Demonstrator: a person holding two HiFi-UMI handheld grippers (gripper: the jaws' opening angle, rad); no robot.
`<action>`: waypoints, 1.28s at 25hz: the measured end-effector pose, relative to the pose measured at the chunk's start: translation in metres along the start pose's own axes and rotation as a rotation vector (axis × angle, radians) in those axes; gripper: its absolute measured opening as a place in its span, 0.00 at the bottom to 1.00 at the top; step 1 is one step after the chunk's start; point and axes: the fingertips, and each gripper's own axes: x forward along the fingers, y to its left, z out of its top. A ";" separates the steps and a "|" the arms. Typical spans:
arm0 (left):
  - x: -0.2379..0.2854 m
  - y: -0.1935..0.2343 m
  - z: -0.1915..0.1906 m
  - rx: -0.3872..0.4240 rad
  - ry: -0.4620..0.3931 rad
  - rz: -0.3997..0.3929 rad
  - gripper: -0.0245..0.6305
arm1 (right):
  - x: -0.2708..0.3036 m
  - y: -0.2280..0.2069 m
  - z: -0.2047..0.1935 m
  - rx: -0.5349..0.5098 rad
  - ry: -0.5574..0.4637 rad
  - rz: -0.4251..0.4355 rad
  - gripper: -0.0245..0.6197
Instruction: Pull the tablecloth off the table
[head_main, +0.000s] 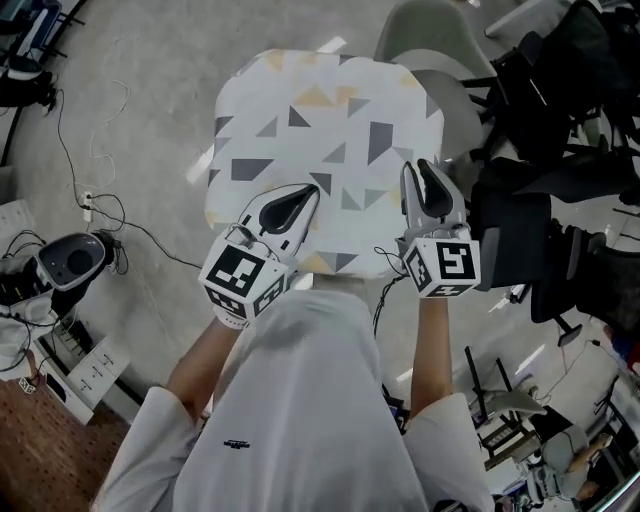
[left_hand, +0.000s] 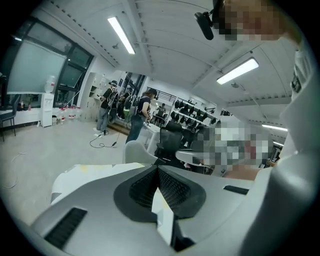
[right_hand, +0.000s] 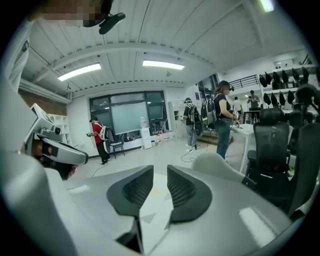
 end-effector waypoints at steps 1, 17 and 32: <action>0.011 0.003 -0.001 -0.005 0.006 0.006 0.05 | 0.011 -0.011 -0.004 0.003 0.006 0.011 0.19; 0.149 0.067 -0.020 -0.093 0.084 0.104 0.05 | 0.177 -0.141 -0.080 -0.064 0.209 0.144 0.33; 0.201 0.099 -0.050 -0.116 0.140 0.086 0.05 | 0.287 -0.192 -0.157 -0.145 0.465 0.294 0.51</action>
